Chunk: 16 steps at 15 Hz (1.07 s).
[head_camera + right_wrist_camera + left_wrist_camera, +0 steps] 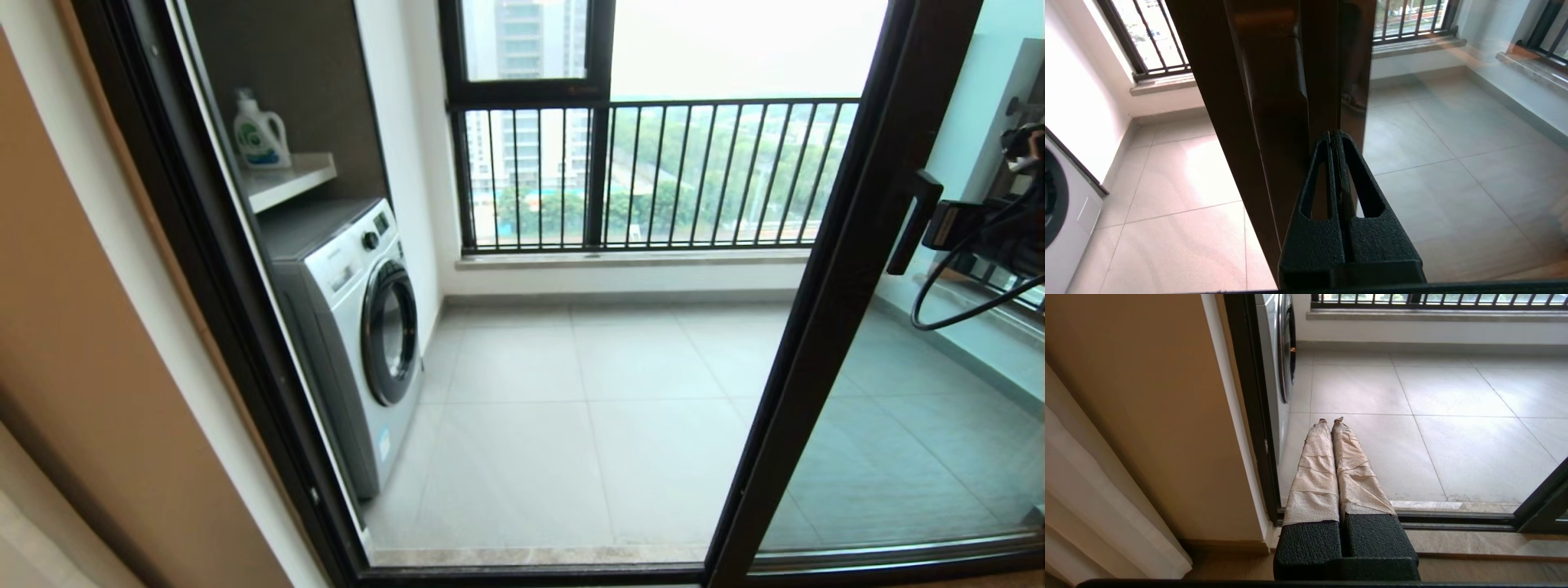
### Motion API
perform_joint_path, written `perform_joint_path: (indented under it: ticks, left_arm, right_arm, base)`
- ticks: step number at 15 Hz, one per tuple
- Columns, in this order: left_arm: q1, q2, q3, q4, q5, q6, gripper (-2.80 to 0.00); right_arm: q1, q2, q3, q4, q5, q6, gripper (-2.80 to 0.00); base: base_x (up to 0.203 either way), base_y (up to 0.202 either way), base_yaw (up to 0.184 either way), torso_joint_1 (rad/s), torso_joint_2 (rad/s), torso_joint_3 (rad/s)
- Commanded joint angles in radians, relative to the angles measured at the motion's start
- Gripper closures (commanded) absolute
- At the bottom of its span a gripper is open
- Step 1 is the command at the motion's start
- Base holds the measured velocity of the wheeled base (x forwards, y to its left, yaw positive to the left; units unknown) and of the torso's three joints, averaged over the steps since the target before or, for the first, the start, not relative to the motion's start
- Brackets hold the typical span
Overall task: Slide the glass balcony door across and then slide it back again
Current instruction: Close the slid door
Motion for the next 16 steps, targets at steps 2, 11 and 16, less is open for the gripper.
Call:
perform_joint_path:
  ticks: [2, 11, 16]
  left_arm:
    - [0.000, 0.002, 0.000, 0.001, 0.000, 0.000, 0.00]
    - [0.000, 0.002, 0.000, 0.001, 0.000, 0.000, 0.00]
    - [0.000, 0.002, 0.000, 0.001, 0.000, 0.000, 0.00]
  right_arm:
    - [0.056, -0.002, 0.001, -0.005, -0.006, -0.002, 0.00]
    - [0.199, -0.020, 0.030, -0.006, -0.078, -0.001, 0.00]
    - [0.199, -0.032, 0.037, -0.012, -0.078, -0.002, 0.00]
  base:
    - [0.000, 0.000, 0.000, 0.000, 0.00, 0.000]
    - [0.000, 0.000, 0.000, 0.000, 0.00, 0.000]
    - [0.000, 0.000, 0.000, 0.000, 0.00, 0.000]
